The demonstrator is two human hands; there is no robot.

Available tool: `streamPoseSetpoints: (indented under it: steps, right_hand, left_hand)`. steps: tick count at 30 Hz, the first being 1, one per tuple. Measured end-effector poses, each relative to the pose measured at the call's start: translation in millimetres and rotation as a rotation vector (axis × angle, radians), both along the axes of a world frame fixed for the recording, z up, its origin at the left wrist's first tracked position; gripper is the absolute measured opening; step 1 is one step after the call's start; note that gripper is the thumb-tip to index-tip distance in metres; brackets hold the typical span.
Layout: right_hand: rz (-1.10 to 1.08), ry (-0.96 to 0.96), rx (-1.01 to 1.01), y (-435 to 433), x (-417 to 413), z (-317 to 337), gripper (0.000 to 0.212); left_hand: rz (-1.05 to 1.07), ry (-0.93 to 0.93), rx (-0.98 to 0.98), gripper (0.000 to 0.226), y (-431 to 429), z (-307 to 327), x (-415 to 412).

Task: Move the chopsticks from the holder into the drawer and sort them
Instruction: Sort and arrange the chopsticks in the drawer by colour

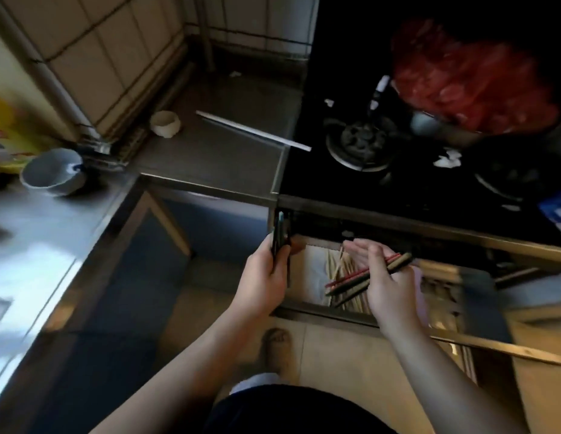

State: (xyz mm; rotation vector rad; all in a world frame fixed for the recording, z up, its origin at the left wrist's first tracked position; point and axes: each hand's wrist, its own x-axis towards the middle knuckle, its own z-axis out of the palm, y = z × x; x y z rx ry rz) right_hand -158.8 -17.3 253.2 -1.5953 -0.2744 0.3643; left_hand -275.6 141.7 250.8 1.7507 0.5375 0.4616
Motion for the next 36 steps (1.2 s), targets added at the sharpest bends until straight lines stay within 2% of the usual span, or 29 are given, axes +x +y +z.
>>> streamPoseSetpoints:
  steps: [7,15,22,31,33,36]
  right_hand:
    - [-0.240,-0.045,-0.112,-32.1,54.7,-6.0,0.032]
    - [-0.380,-0.010,-0.136,-58.8,84.0,-49.6,0.027]
    - [-0.351,0.083,-0.264,-61.9,116.6,-122.5,0.024]
    - [-0.232,0.219,-0.461,-75.7,155.2,-253.1,0.028]
    - [-0.184,0.225,-0.532,-79.8,166.3,-279.3,0.027]
    - [-0.133,0.189,-0.674,-82.8,188.2,-311.1,0.037]
  left_hand:
    - [-0.275,0.135,-0.162,0.022,-3.1,-30.1,89.6]
    - [-0.367,0.257,-0.055,0.027,-28.6,-81.2,147.5]
    - [-0.401,0.365,-0.222,0.027,-52.6,-163.9,177.6]
    - [-0.354,0.536,-0.204,0.022,-91.2,-292.7,214.4]
    - [-0.311,0.557,-0.198,0.019,-98.9,-315.9,222.7]
    - [-0.252,0.586,-0.214,0.018,-108.9,-343.5,240.5]
